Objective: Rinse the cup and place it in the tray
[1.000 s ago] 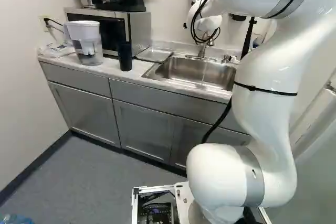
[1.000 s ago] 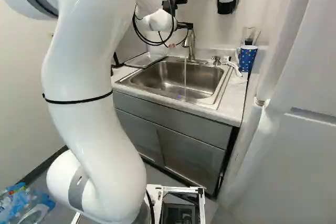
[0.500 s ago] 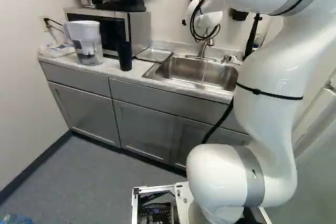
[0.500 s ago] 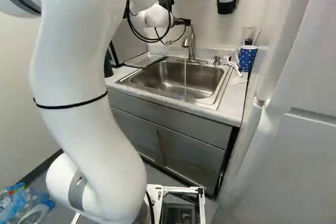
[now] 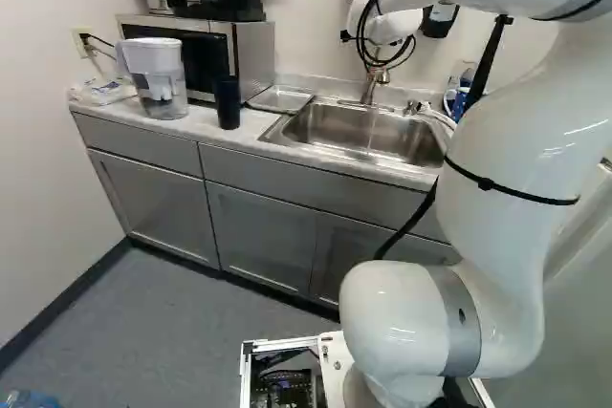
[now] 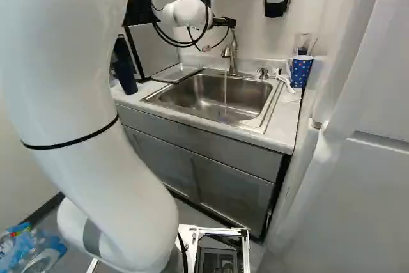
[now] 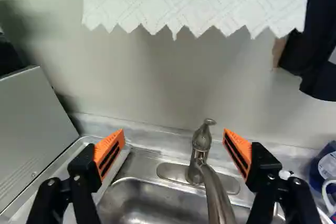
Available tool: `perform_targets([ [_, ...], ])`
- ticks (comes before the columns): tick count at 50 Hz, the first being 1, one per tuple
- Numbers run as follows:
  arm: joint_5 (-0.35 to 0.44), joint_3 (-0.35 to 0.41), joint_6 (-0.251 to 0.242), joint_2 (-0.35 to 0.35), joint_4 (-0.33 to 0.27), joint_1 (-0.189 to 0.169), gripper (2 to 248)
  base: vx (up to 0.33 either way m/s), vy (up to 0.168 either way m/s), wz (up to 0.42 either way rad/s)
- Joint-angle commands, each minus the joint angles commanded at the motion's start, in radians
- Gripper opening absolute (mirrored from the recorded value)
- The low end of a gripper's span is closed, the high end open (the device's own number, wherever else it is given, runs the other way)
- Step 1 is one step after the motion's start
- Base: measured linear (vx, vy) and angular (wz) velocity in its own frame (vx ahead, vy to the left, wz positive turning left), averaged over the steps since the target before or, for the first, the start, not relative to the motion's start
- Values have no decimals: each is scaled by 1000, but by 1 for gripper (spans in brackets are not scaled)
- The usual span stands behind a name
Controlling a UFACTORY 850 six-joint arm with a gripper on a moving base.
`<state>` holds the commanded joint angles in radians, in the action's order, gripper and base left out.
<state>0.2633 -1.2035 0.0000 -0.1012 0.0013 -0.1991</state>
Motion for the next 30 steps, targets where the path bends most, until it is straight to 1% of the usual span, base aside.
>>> perform_targets([
  [30, -144, 83, 0, 135, 0, -65, 247, 0, 0, 0],
])
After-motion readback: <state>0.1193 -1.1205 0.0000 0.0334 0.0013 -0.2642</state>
